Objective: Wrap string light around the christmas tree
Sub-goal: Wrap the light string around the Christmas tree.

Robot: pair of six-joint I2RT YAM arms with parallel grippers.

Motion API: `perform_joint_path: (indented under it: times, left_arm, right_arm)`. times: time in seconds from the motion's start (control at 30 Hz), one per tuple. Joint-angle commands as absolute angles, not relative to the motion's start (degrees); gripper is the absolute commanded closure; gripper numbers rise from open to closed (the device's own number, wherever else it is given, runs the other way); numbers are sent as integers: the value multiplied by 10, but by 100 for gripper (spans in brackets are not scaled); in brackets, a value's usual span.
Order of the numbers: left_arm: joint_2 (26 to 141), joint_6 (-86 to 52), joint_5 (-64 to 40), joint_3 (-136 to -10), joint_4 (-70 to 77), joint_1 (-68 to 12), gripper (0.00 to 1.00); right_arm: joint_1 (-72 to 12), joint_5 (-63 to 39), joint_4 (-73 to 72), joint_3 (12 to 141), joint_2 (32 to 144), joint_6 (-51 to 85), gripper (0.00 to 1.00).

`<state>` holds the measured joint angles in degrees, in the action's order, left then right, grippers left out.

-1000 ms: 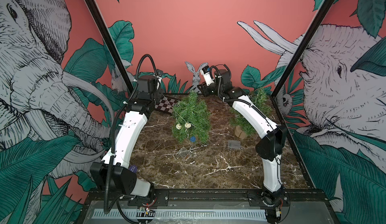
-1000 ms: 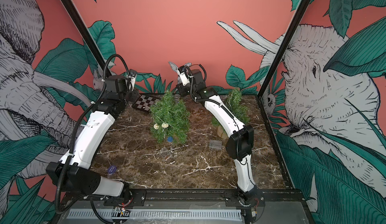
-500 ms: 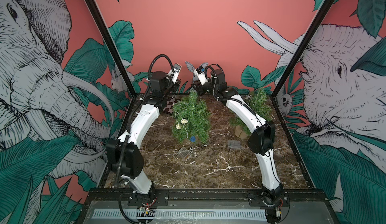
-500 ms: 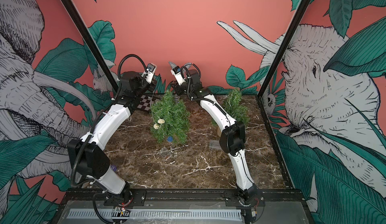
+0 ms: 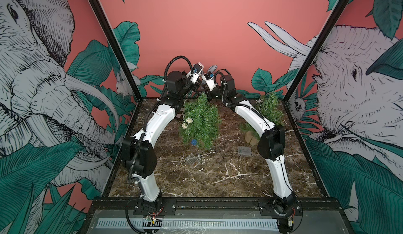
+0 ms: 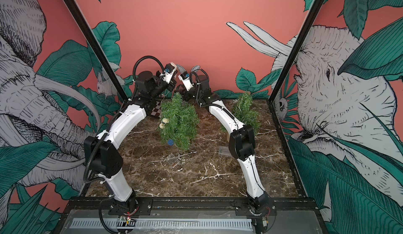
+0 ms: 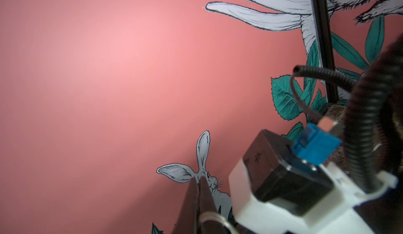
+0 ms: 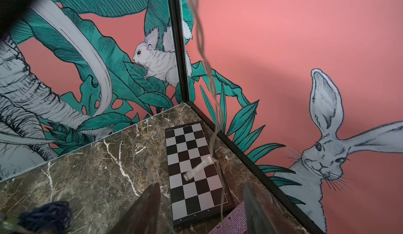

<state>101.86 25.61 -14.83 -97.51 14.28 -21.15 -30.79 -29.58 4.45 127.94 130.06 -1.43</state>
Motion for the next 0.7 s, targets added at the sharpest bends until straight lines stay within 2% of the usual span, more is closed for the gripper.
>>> perform_joint_path:
  times: [0.0,0.37,0.47,0.57,0.67]
  left_arm:
    - [987,252,-182,-974,166,-214,99]
    - [976,232,-212,-955,168,-214,98]
    - [975,224,-217,-953,169,-214,98]
    - [971,221,-214,-947,170,-214,98]
    - [964,219,-214,-938,166,-214,98]
  right_arm:
    - [-303,-305,-3,1301,1306,-2,37]
    - [-305,-312,-64,1379,1377,72,42]
    - [-306,-301,-72,1396,1386,88,46]
    - [-307,-265,-94,1374,1374,98,61]
    - [-306,-212,-156,1307,1339,103,81]
